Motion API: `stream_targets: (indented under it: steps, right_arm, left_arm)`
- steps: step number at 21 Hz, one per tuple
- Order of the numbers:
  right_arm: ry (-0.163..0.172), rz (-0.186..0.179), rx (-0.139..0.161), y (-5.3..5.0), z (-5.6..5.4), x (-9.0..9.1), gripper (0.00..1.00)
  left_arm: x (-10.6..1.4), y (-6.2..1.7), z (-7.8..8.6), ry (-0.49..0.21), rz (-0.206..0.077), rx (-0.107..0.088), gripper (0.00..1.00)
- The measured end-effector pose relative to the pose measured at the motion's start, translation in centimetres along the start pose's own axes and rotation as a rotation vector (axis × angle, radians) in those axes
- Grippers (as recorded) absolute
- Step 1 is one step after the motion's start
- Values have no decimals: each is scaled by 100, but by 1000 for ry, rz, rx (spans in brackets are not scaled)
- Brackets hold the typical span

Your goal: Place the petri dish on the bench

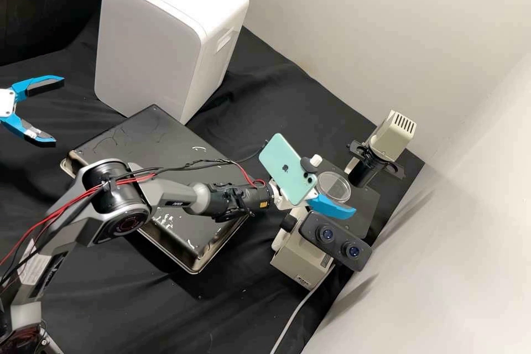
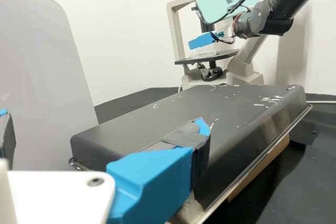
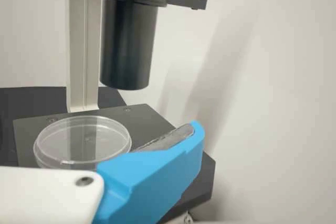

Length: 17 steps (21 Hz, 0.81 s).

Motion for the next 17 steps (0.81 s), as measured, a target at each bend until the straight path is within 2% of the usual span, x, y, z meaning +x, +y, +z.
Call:
stream_targets:
  steps: [2,6,9,11,14,17]
  right_arm:
    - [-2,-6,-17,-22,5,49,100]
    - [-39,-47,-17,-102,55,146,100]
    - [-46,-58,-11,-155,67,184,100]
    - [-50,-73,-10,-234,75,197,100]
    - [-49,-94,-33,-343,74,209,100]
    - [-48,-96,-34,-357,74,210,100]
  left_arm:
    - [0,0,0,0,0,0,100]
    - [0,0,0,0,0,0,100]
    - [0,0,0,0,0,0,100]
    - [1,-4,0,0,-2,0,100]
    - [1,-4,0,0,-2,0,100]
    - [1,-4,1,-1,-2,0,100]
